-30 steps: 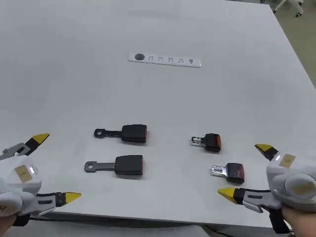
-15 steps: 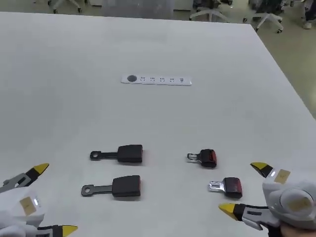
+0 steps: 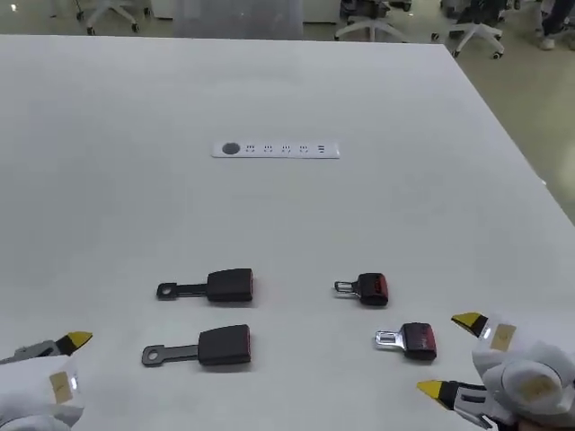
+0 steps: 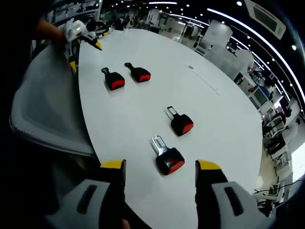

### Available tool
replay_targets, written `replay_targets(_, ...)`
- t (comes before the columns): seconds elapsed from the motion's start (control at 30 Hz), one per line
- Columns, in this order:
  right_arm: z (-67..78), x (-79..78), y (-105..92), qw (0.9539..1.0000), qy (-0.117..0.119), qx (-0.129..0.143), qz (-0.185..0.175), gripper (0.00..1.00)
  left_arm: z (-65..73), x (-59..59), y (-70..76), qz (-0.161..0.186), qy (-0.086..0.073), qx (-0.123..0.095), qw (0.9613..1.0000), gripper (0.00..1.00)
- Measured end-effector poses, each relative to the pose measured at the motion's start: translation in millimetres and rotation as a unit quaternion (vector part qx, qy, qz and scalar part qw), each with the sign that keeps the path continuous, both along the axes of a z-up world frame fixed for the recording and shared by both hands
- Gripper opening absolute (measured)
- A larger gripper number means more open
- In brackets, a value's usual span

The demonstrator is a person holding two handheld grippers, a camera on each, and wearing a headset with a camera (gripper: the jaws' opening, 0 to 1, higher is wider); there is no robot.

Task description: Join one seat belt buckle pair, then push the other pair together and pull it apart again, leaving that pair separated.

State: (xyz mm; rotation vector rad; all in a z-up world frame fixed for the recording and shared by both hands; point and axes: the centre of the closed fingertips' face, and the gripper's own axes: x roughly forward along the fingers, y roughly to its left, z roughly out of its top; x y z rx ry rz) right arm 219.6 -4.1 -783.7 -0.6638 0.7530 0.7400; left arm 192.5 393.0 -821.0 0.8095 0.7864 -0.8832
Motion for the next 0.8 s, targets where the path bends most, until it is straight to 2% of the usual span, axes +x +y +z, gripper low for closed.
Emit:
replay_targets(0.03, -4.0, -1.0, 0.0, 0.9999, 0.012, -0.001, 0.008, 0.59, 0.5, 1.8, -5.2, -0.012, 0.002, -0.005, 0.9999, 0.85)
replay_targets(0.1, -8.4, 2.5, -2.0, 0.9998, 0.015, -0.004, 0.016, 0.58, -0.2, 5.0, -16.8, -0.024, 0.021, -0.015, 0.9994, 0.79)
replay_targets(0.13, -11.3, 2.6, -1.9, 0.9994, 0.022, -0.006, 0.025, 0.58, -1.2, 6.6, -20.6, -0.032, 0.03, -0.015, 0.9989, 0.72)
replay_targets(0.17, -14.2, 6.8, -3.6, 0.9993, 0.02, -0.008, 0.031, 0.57, -3.6, 12.6, -25.4, -0.039, 0.037, -0.015, 0.9984, 0.68)
replay_targets(0.23, -20.4, 12.2, -5.9, 0.9982, 0.023, -0.016, 0.053, 0.54, -7.8, 26.0, -32.2, -0.053, 0.035, -0.009, 0.998, 0.63)
replay_targets(0.27, -25.3, 12.7, -5.1, 0.9966, 0.031, -0.016, 0.074, 0.49, -9.7, 31.9, -34.1, -0.054, 0.032, -0.004, 0.998, 0.62)
replay_targets(0.33, -31.2, 16.9, -7.9, 0.9949, 0.032, -0.028, 0.091, 0.45, -10.3, 43.2, -45.2, -0.057, 0.03, -0.009, 0.9979, 0.59)
replay_targets(0.43, -43.1, 22.2, -10.2, 0.9893, 0.044, -0.054, 0.128, 0.45, -13.1, 51.7, -59.6, -0.063, 0.045, -0.017, 0.9968, 0.55)
replay_targets(0.53, -43.3, 33.9, -9.7, 0.9888, 0.041, -0.053, 0.133, 0.45, -16.2, 59.0, -75.8, -0.085, 0.051, -0.017, 0.9949, 0.54)
replay_targets(0.57, -44.3, 36.8, -9.7, 0.9885, 0.044, -0.052, 0.135, 0.45, -16.2, 60.6, -80.1, -0.09, 0.053, -0.019, 0.9944, 0.54)
replay_targets(0.63, -48.3, 41.9, -7.7, 0.9864, 0.057, -0.047, 0.147, 0.44, -18.9, 57.9, -91.6, -0.113, 0.073, -0.023, 0.9906, 0.52)
replay_targets(0.67, -51.7, 43.2, -6.6, 0.9846, 0.067, -0.047, 0.154, 0.42, -22.5, 54.9, -95.0, -0.127, 0.087, -0.017, 0.988, 0.51)
replay_targets(0.7, -54.7, 44.5, -6.8, 0.9833, 0.073, -0.051, 0.159, 0.42, -25.2, 54.2, -95.8, -0.131, 0.094, -0.008, 0.9869, 0.49)
replay_targets(0.77, -62.9, 44.4, -9.1, 0.9772, 0.09, -0.071, 0.179, 0.4, -27.2, 56.8, -102.2, -0.141, 0.087, 0.0, 0.9862, 0.49)
replay_targets(0.8, -65.1, 44.7, -8.3, 0.9761, 0.093, -0.071, 0.183, 0.36, -27.4, 56.1, -104.1, -0.144, 0.09, 0.002, 0.9855, 0.49)
